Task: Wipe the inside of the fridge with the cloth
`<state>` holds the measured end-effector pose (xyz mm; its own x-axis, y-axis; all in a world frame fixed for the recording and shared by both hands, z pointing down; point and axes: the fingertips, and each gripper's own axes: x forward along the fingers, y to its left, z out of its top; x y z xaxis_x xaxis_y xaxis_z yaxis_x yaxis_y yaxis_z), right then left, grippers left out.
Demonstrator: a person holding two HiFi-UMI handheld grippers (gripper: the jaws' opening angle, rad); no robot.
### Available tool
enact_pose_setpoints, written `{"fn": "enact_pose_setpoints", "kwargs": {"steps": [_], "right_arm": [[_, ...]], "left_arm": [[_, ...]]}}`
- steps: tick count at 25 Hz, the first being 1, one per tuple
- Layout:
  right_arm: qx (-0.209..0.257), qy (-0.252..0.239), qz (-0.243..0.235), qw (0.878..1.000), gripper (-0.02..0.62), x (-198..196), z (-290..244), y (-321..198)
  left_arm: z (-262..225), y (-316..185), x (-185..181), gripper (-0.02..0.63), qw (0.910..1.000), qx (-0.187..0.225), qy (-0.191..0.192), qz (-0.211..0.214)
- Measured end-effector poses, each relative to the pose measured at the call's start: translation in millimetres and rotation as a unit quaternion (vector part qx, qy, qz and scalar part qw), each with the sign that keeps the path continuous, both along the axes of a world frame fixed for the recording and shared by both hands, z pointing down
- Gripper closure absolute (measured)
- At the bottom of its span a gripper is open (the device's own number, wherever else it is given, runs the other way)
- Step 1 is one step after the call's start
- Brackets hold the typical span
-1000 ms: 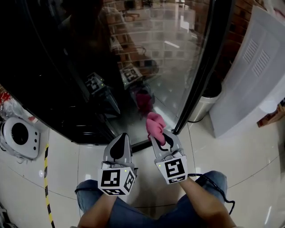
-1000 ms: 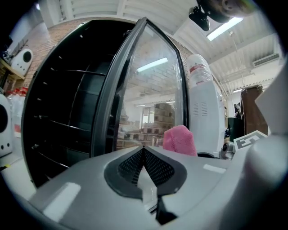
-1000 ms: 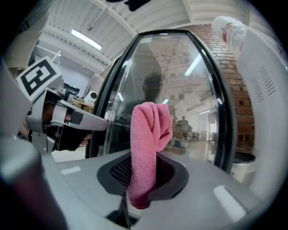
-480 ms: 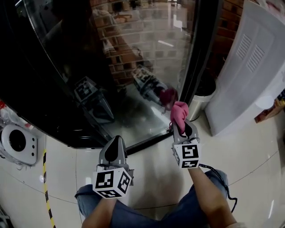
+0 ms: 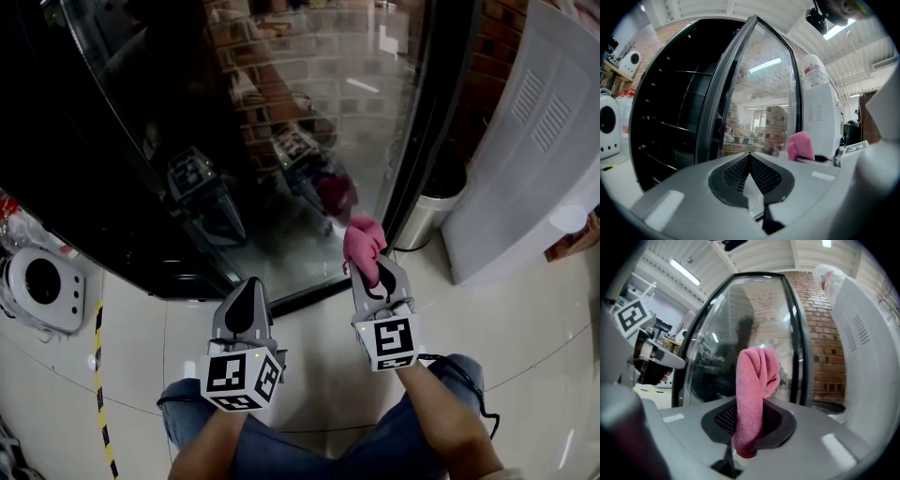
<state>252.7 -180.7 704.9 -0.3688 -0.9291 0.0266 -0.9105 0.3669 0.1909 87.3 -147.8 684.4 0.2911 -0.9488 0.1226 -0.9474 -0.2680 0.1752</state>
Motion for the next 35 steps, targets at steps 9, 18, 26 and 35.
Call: {"fn": "enact_pose_setpoints", "kwargs": {"steps": [9,18,26,35], "right_arm": [[-0.023,0.004,-0.172,0.985,0.532,-132.6,-0.9,67.9],[-0.103,0.036,-0.221,0.969,0.532,-200.3,96.5,73.7],[-0.142,0.079,-0.167,0.972,0.532,-163.7,142.4,57.2],[-0.159,0.056,-0.045,0.985,0.532,-62.5,147.1,18.3]], "left_arm": [[-10.2,10.4,-27.7,0.597,0.9987,0.023,-0.021,-0.042],[-10.0,20.6,-61.9,0.597,0.9970,0.025,-0.015,-0.072],[3.7,12.6,-49.3,0.597,0.9986,0.016,-0.006,-0.050],[2.9,4.3,-4.6,0.597,0.9998,0.018,0.002,-0.011]]}}
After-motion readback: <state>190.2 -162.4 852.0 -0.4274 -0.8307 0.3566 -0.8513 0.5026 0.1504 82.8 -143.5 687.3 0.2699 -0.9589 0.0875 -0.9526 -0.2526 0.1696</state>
